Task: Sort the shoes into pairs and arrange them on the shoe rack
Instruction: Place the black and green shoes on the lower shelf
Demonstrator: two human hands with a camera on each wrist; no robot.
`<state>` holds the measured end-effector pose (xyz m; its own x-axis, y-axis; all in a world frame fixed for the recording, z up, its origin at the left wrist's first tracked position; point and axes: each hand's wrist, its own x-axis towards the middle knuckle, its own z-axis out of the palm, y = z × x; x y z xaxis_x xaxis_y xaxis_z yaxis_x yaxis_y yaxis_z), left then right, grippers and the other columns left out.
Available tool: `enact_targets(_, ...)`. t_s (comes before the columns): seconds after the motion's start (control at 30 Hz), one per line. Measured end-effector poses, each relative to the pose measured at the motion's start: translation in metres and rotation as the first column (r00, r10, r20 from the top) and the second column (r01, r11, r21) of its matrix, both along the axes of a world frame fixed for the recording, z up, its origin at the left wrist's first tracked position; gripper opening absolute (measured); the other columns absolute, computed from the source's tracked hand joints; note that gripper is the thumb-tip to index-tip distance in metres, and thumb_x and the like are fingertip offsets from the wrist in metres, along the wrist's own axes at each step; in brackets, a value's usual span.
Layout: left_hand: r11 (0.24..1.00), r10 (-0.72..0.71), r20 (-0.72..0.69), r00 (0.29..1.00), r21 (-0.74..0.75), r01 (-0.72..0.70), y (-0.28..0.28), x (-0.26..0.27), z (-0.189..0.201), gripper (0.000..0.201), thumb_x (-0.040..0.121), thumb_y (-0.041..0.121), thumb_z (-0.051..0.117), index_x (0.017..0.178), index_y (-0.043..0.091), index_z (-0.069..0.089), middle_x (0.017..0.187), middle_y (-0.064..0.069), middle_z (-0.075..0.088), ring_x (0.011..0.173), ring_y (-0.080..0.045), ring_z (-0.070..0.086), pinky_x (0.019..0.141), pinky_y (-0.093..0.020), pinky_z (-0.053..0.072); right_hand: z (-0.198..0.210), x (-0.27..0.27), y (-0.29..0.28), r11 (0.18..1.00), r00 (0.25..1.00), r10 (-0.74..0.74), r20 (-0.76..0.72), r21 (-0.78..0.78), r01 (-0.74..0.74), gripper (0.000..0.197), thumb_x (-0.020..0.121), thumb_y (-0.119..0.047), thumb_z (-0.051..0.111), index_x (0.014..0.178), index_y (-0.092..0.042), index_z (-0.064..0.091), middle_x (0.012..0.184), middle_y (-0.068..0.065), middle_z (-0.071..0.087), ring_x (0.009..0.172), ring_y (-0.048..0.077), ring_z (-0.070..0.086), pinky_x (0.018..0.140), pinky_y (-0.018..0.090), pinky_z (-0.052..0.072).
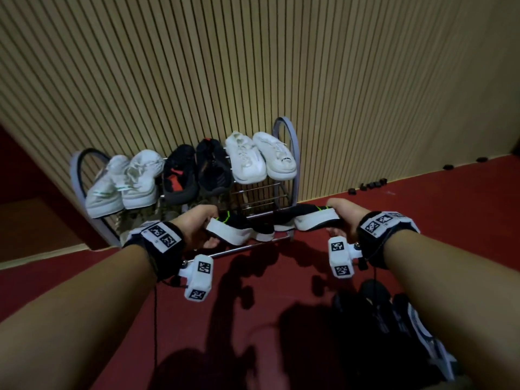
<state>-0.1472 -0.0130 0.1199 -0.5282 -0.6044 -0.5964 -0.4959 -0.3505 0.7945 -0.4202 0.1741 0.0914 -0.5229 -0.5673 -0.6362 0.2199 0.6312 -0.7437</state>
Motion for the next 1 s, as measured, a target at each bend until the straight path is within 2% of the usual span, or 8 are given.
enact_targets(0.1, 0.996, 0.085, -0.022, 0.996, -0.038, -0.085, -0.008, 0.027, -0.009, 0.017, 0.085, 0.011, 0.041, 0.069, 0.011, 0.046, 0.062, -0.006, 0.047, 0.055, -0.022, 0.049, 0.05, -0.025, 0.043, -0.002, 0.005, -0.006, 0.995, 0.996, -0.044, 0.08, -0.09, 0.051, 0.026, 0.08, -0.023, 0.045, 0.057, -0.012, 0.04, 0.044, 0.005, 0.04, 0.035, 0.018, 0.039, 0.043, 0.02, 0.029)
enact_targets(0.23, 0.991, 0.121, -0.059, 0.991, -0.045, -0.124, -0.012, 0.047, -0.018, 0.023, 0.089, 0.006, 0.035, 0.08, 0.002, 0.056, 0.054, -0.008, 0.061, 0.045, -0.02, 0.059, 0.046, -0.024, 0.047, -0.007, 0.01, -0.013, 0.973, 0.974, -0.068, 0.215, -0.202, 0.113, 0.014, 0.078, -0.014, 0.041, 0.065, -0.015, 0.037, 0.047, 0.003, 0.036, 0.031, 0.018, 0.037, 0.037, 0.019, 0.032)
enact_targets(0.4, 0.991, 0.134, -0.159, 0.978, 0.022, -0.132, -0.019, 0.049, -0.032, 0.035, 0.094, 0.005, 0.035, 0.118, -0.003, 0.058, 0.09, -0.016, 0.068, 0.068, -0.025, 0.068, 0.056, -0.03, 0.057, -0.019, 0.018, -0.024, 0.96, 0.918, -0.044, 0.394, -0.237, 0.148, 0.012, 0.091, -0.013, 0.041, 0.09, -0.006, 0.051, 0.074, 0.008, 0.056, 0.039, 0.023, 0.056, 0.038, 0.024, 0.048)
enact_targets(0.53, 0.985, 0.173, -0.226, 0.959, 0.055, -0.164, -0.018, 0.033, -0.041, 0.033, 0.091, -0.003, 0.031, 0.103, 0.002, 0.061, 0.091, -0.016, 0.069, 0.066, -0.024, 0.071, 0.052, -0.033, 0.057, -0.029, 0.015, -0.036, 0.955, 0.889, -0.034, 0.456, -0.247, 0.164, 0.022, 0.099, -0.018, 0.04, 0.112, -0.004, 0.051, 0.093, 0.012, 0.062, 0.046, 0.028, 0.065, 0.039, 0.027, 0.051)
enact_targets(0.7, 0.975, 0.22, -0.263, 0.939, 0.036, -0.218, -0.026, 0.006, -0.063, 0.032, 0.089, -0.007, 0.037, 0.107, 0.004, 0.06, 0.113, -0.024, 0.061, 0.086, -0.031, 0.065, 0.071, -0.046, 0.058, -0.045, 0.008, -0.054, 0.963, 0.86, -0.02, 0.509, -0.222, 0.154, 0.026, 0.101, -0.027, 0.041, 0.111, -0.004, 0.049, 0.063, 0.013, 0.066, 0.044, 0.026, 0.062, 0.038, 0.019, 0.045)
enact_targets(0.83, 0.977, 0.211, -0.273, 0.938, 0.048, -0.206, -0.032, -0.016, -0.08, 0.036, 0.089, -0.007, 0.037, 0.117, 0.003, 0.057, 0.113, -0.023, 0.062, 0.102, -0.036, 0.061, 0.088, -0.057, 0.05, -0.059, 0.008, -0.071, 0.948, 0.852, -0.06, 0.52, -0.238, 0.212, 0.025, 0.102, -0.028, 0.041, 0.103, -0.005, 0.052, 0.061, 0.014, 0.067, 0.042, 0.025, 0.062, 0.035, 0.017, 0.042)
enact_targets(0.9, 0.97, 0.243, -0.281, 0.928, 0.062, -0.235, -0.034, -0.028, -0.087, 0.034, 0.09, -0.007, 0.038, 0.117, 0.003, 0.056, 0.112, -0.022, 0.061, 0.098, -0.034, 0.062, 0.085, -0.054, 0.053, -0.067, 0.008, -0.081, 0.934, 0.841, -0.076, 0.535, -0.258, 0.248, 0.023, 0.102, -0.026, 0.042, 0.1, -0.006, 0.053, 0.064, 0.013, 0.069, 0.044, 0.026, 0.064, 0.036, 0.018, 0.044)
enact_targets(1.0, 0.956, 0.294, -0.304, 0.906, 0.107, -0.275, -0.041, -0.048, -0.1, 0.037, 0.091, -0.006, 0.039, 0.125, 0.0, 0.052, 0.113, -0.023, 0.059, 0.09, -0.032, 0.063, 0.064, -0.042, 0.06, -0.08, 0.006, -0.098, 0.911, 0.824, -0.074, 0.562, -0.298, 0.285, 0.021, 0.102, -0.026, 0.042, 0.104, -0.009, 0.054, 0.071, 0.011, 0.07, 0.051, 0.028, 0.066, 0.039, 0.018, 0.044)
